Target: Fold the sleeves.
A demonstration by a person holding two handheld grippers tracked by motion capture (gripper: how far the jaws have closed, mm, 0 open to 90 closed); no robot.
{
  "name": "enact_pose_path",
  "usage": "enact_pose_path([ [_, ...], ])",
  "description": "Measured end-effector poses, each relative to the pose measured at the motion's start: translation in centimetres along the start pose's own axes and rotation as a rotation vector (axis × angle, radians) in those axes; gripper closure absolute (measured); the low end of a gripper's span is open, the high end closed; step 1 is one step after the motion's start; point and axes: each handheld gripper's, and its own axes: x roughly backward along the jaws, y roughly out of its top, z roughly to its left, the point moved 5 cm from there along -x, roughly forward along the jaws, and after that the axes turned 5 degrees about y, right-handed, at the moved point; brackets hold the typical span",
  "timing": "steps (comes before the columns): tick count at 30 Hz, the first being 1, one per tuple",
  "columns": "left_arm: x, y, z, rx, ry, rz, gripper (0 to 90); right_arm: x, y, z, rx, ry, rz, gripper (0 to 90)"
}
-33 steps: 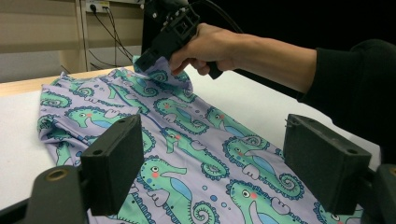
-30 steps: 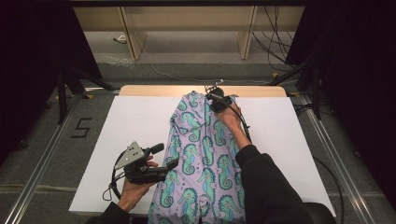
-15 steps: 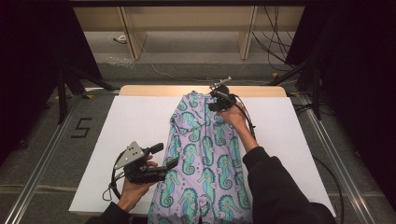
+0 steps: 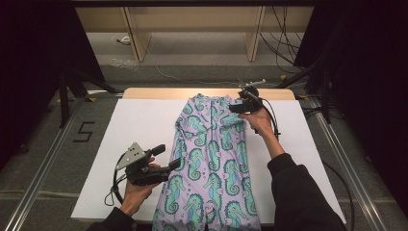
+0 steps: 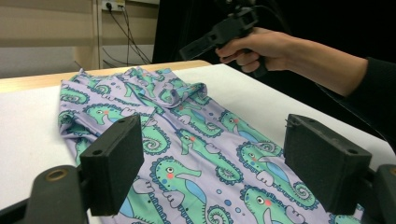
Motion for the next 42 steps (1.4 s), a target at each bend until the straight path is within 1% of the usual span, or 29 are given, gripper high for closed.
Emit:
enact_pose_path([
  [2, -0.2, 0.0, 0.1, 0.003, 0.002, 0.001, 19.9, 0.4, -0.4, -0.3, -0.006, 0.012, -0.027, 35.0],
  [7, -0.6, 0.4, 0.5, 0.015, 0.007, 0.008, 19.7, 1.7, -1.5, -1.0, -0.046, 0.050, -0.084, 32.3],
  [10, -0.9, 0.6, 0.6, 0.008, 0.016, 0.013, 19.6, 2.5, -2.0, -1.2, -0.061, 0.069, -0.115, 31.4],
  [15, -1.3, 1.0, 1.1, 0.005, 0.025, 0.012, 19.5, 3.3, -2.7, -1.2, -0.065, 0.095, -0.156, 30.5],
  [19, -1.8, 1.3, 1.6, -0.004, 0.039, 0.011, 19.5, 3.9, -3.1, -1.0, -0.056, 0.103, -0.175, 29.9],
  [21, -2.0, 1.5, 1.9, -0.004, 0.046, 0.012, 19.6, 4.2, -3.3, -0.8, -0.056, 0.116, -0.186, 29.8],
  [24, -2.4, 1.5, 2.2, -0.009, 0.051, 0.019, 19.6, 4.5, -3.5, -0.6, -0.050, 0.126, -0.195, 29.2],
  [27, -2.9, 1.6, 2.5, -0.016, 0.056, 0.032, 19.7, 4.8, -3.7, -0.3, -0.060, 0.146, -0.202, 28.7],
  [28, -3.2, 1.7, 2.7, -0.023, 0.066, 0.039, 19.8, 4.8, -3.8, -0.2, -0.062, 0.151, -0.205, 28.7],
  [29, -3.5, 1.8, 2.8, -0.027, 0.070, 0.043, 19.7, 4.9, -3.9, -0.1, -0.053, 0.152, -0.205, 28.2],
  [33, -4.4, 2.1, 3.5, -0.013, 0.084, 0.055, 19.3, 4.8, -4.2, 0.0, -0.052, 0.155, -0.202, 27.4],
  [35, -4.8, 2.2, 3.9, -0.014, 0.093, 0.068, 19.2, 4.8, -4.3, 0.0, -0.052, 0.156, -0.201, 26.6],
  [37, -5.2, 2.2, 4.4, -0.005, 0.099, 0.078, 18.9, 4.7, -4.4, -0.1, -0.058, 0.160, -0.202, 26.0],
  [39, -5.5, 2.3, 4.9, -0.005, 0.108, 0.092, 18.9, 4.6, -4.4, -0.2, -0.062, 0.161, -0.199, 25.4],
  [42, -6.0, 2.6, 5.9, 0.010, 0.120, 0.106, 18.9, 4.4, -4.5, -0.5, -0.075, 0.162, -0.198, 25.0],
])
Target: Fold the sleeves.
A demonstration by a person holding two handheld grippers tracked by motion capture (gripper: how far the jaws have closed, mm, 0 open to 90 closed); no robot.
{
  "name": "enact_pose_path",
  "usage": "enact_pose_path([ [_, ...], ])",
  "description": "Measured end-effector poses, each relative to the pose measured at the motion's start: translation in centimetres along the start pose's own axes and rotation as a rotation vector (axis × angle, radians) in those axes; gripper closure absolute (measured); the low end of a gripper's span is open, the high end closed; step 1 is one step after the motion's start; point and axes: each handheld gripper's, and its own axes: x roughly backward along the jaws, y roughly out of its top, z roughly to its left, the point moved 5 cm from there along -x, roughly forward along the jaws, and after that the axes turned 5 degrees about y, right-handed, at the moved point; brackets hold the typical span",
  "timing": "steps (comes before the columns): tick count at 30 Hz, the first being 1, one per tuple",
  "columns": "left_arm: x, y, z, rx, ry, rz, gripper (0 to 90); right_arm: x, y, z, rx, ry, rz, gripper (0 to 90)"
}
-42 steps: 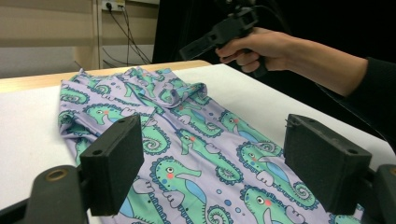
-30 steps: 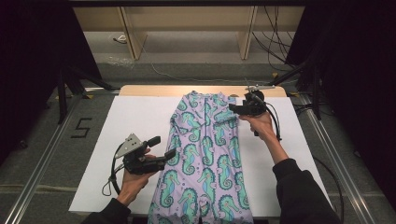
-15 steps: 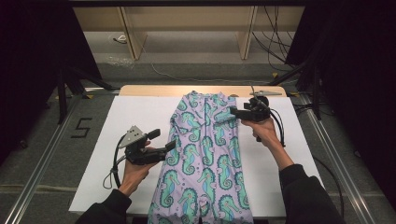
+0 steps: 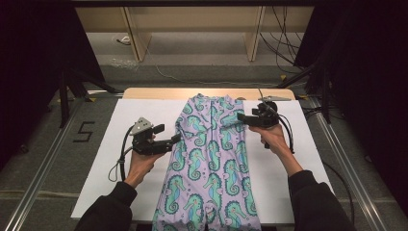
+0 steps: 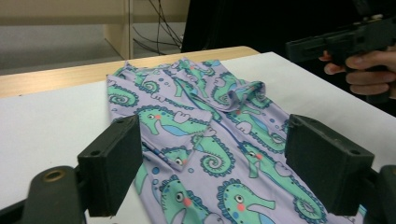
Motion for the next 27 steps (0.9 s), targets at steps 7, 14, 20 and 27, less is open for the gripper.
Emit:
enact_pose_path([
  [7, -1.4, 0.3, 0.8, 0.014, 0.008, 0.022, 19.0, -0.1, -0.1, -0.6, -0.017, 0.001, -0.002, 24.2],
  [14, -2.7, 0.8, 0.8, 0.006, 0.004, 0.048, 18.9, -0.4, -0.4, -0.5, -0.015, 0.009, 0.013, 22.9],
  [20, -3.9, 0.9, 1.6, -0.003, 0.027, 0.074, 18.8, -0.5, -0.5, -0.5, -0.005, 0.008, 0.022, 22.4],
  [27, -4.6, 0.9, 2.4, 0.030, 0.032, 0.087, 18.9, -0.6, -0.7, -0.4, -0.002, 0.005, 0.030, 22.2],
])
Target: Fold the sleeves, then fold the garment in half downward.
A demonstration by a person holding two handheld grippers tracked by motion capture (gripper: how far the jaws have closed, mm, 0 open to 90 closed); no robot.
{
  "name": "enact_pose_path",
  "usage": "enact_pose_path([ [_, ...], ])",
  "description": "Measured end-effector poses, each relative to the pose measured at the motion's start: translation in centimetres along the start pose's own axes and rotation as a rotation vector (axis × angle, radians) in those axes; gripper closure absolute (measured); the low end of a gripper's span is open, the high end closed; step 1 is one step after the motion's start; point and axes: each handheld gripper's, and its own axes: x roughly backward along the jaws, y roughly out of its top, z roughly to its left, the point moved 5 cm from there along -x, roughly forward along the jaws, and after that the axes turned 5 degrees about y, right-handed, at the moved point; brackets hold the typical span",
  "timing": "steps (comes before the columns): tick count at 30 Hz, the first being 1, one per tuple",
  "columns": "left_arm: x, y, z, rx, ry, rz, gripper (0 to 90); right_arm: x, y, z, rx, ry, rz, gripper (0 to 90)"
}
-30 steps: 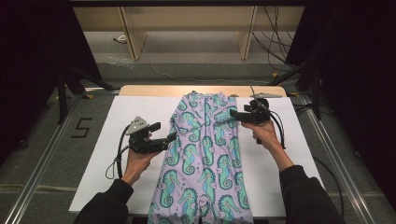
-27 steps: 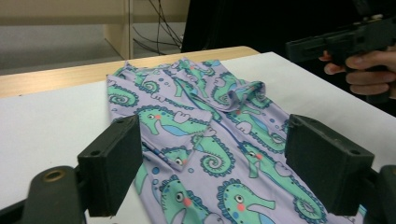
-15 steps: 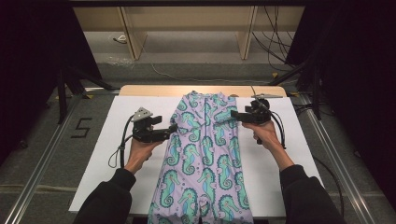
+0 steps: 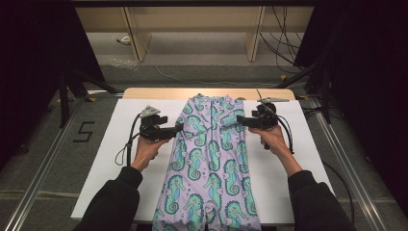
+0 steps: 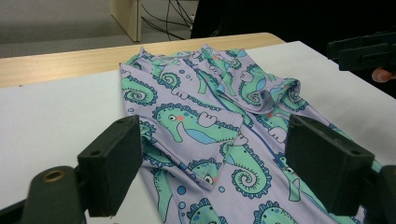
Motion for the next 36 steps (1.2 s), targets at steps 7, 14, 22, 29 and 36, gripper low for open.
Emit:
enact_pose_path([
  [7, -0.6, 0.6, 0.1, 0.007, 0.005, 0.004, 18.8, 0.1, 0.1, 0.0, -0.003, 0.000, -0.007, 22.2],
  [14, -2.2, 0.9, 0.5, 0.012, 0.011, 0.051, 19.4, 0.0, 0.0, -0.6, -0.021, -0.003, -0.006, 22.3],
  [22, -4.7, 1.9, 2.1, 0.034, 0.057, 0.141, 23.5, -0.3, 0.1, -1.1, -0.046, 0.002, -0.005, 23.4],
  [29, -7.7, 2.1, 3.6, 0.063, 0.096, 0.239, 28.6, -0.5, -0.1, -1.6, -0.067, 0.003, 0.003, 24.3],
  [36, -9.7, 2.0, 4.9, 0.116, 0.107, 0.261, 37.1, -0.7, -0.2, -1.9, -0.075, 0.004, 0.012, 25.1],
])
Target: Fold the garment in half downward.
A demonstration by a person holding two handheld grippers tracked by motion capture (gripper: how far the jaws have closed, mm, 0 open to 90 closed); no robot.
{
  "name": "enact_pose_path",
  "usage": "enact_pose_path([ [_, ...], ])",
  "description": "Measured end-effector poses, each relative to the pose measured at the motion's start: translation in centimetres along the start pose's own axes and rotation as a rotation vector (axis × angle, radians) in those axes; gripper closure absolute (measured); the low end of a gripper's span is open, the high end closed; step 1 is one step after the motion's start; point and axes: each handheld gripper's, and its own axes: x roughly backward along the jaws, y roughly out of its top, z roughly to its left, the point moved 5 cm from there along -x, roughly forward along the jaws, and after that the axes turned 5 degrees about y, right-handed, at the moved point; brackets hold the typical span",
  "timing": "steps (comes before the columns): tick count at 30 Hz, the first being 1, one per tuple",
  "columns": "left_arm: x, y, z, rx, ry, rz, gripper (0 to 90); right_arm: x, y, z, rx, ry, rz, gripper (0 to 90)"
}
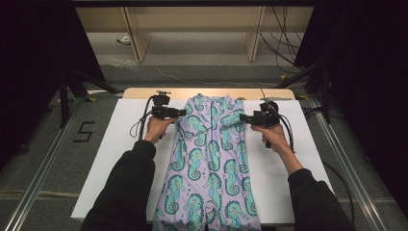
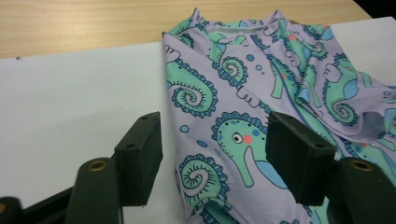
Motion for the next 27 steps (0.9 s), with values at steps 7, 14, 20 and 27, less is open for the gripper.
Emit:
enact_pose_path([
  [7, -1.8, 0.2, -0.2, 0.003, 0.002, 0.040, 43.7, -0.5, -0.2, -0.2, -0.008, -0.001, 0.018, 25.8],
  [14, -2.8, 0.5, -0.6, -0.016, 0.041, 0.098, 49.1, -0.7, -0.3, -0.1, -0.009, -0.002, 0.027, 25.9],
  [20, -3.6, 0.0, 0.0, -0.002, 0.077, 0.147, 54.0, -0.7, -0.2, -0.3, -0.012, -0.001, 0.024, 25.9],
  [27, -3.8, -0.3, 0.2, -0.019, 0.124, 0.162, 75.0, -0.8, -0.3, -0.4, -0.008, -0.003, 0.030, 26.3],
])
